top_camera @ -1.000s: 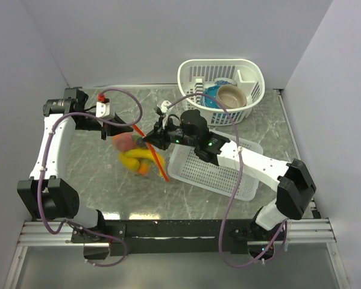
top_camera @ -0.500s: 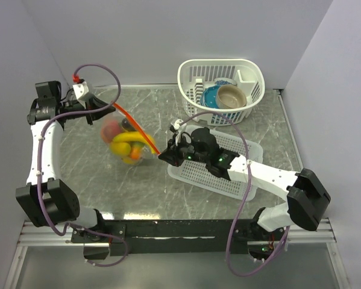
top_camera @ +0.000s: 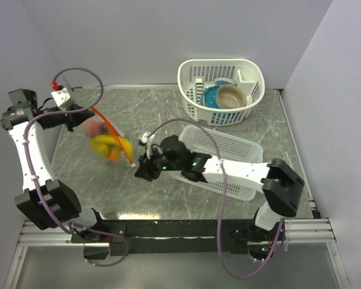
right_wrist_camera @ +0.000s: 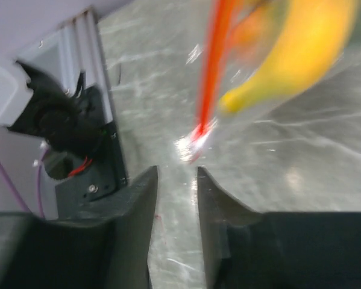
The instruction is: Open the zip-top bag and remove the fake food
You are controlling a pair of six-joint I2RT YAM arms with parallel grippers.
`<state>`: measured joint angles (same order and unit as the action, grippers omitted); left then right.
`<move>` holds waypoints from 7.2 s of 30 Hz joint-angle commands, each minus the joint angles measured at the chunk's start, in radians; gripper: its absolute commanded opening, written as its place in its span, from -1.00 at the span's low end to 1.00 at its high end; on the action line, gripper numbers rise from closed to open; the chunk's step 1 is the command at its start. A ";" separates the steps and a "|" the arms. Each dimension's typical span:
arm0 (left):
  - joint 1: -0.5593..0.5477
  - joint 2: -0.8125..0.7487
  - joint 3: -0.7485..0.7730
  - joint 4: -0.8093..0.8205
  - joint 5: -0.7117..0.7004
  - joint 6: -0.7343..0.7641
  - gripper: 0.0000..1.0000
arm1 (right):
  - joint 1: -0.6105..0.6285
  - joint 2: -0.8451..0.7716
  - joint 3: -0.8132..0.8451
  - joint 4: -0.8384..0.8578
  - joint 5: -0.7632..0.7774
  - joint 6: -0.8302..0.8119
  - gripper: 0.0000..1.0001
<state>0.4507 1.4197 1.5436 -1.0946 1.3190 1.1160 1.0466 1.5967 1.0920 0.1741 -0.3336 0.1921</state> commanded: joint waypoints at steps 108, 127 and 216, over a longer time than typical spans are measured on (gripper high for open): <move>0.008 0.057 -0.456 0.070 -0.633 -0.229 0.99 | 0.225 0.113 0.085 -0.430 0.412 -0.121 -0.86; -0.182 0.257 -0.521 0.210 -0.572 -0.280 0.50 | -0.194 -0.343 -0.234 -0.352 0.658 0.026 -1.00; -0.307 0.314 -0.123 -0.053 -0.624 -0.252 -0.99 | 0.213 -0.375 -0.466 -0.450 0.830 0.446 -0.80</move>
<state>0.1406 1.7359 1.3808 -1.1435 0.6724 0.8688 1.2583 1.2911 0.6514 -0.1078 0.4538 0.4500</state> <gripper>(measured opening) 0.021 0.229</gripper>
